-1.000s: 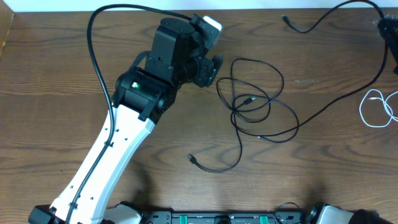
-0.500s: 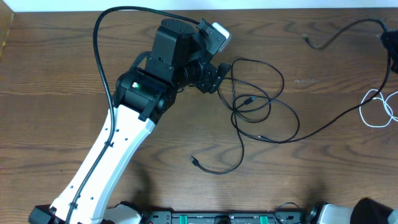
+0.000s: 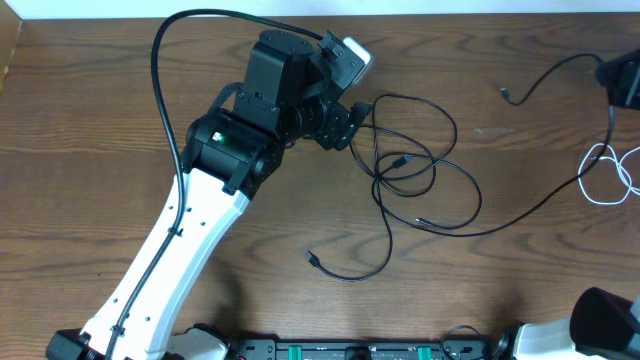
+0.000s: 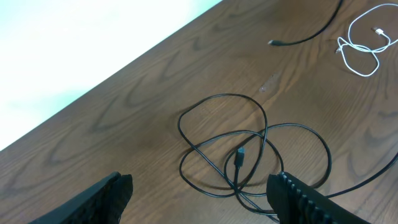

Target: Untangle cables

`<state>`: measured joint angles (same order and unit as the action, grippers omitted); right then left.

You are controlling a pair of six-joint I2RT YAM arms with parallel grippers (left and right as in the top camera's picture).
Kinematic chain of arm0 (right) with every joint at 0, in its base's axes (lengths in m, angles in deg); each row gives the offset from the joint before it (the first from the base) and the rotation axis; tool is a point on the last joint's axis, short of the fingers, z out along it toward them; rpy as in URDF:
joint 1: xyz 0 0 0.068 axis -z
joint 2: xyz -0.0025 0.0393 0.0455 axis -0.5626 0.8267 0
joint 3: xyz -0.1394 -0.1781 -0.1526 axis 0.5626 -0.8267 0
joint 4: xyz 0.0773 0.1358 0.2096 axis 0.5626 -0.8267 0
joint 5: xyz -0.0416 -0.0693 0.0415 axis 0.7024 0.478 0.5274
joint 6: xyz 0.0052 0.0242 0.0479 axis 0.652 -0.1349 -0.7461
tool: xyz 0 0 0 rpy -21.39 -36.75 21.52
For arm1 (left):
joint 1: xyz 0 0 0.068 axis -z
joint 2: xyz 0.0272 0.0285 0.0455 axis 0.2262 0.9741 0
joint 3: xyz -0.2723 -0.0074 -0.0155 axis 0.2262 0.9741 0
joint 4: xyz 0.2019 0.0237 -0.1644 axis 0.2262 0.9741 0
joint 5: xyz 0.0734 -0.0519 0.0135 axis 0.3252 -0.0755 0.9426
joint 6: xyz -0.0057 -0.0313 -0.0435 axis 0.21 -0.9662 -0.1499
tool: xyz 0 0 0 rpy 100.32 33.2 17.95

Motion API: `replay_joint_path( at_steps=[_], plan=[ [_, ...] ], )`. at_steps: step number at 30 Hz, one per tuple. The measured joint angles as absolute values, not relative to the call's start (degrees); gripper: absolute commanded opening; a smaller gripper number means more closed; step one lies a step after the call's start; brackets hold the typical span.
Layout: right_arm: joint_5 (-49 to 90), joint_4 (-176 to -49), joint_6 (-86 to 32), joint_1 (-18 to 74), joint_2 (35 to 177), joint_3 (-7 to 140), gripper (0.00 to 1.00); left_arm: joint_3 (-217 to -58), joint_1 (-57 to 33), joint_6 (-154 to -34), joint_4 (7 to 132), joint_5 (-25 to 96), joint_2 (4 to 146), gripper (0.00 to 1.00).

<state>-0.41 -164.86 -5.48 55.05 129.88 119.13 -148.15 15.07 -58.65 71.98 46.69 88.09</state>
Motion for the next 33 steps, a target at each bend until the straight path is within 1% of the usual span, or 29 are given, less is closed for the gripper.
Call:
replay_joint_path(
  at_steps=[5, 13, 19, 27, 28, 29, 30, 33],
  plan=[
    [2.4, -164.6, -5.8, 50.4, 133.6, 119.2, 0.01, -148.2, 15.1, -58.6, 72.0, 46.7, 88.1, 0.74],
    [3.5, -157.7, -7.2, 43.3, 144.8, 119.2, 0.01, -148.2, 15.1, -58.1, 72.0, 46.7, 88.1, 0.74],
    [1.5, -153.3, -6.8, 36.8, 150.4, 119.1, 0.01, -148.2, 15.1, -56.5, 72.1, 46.7, 88.1, 0.74],
    [-3.1, -150.0, -4.4, 29.9, 153.4, 119.1, 0.01, -148.2, 15.1, -55.4, 72.2, 46.7, 88.1, 0.74],
    [-3.6, -149.9, -3.9, 29.2, 153.5, 119.1, 0.03, -148.2, 15.1, -55.4, 72.2, 46.7, 88.1, 0.74],
    [-4.0, -149.8, -3.6, 28.7, 153.6, 119.1, 0.36, -148.2, 15.1, -55.2, 72.2, 46.7, 88.1, 0.74],
    [-4.4, -149.7, -3.3, 28.1, 153.7, 119.1, 0.99, -148.2, 15.1, -55.1, 72.2, 46.7, 88.1, 0.74],
    [-4.5, -149.4, -3.5, 26.0, 153.7, 119.1, 0.99, -148.2, 15.1, -54.6, 72.2, 46.7, 88.1, 0.74]
  ],
)
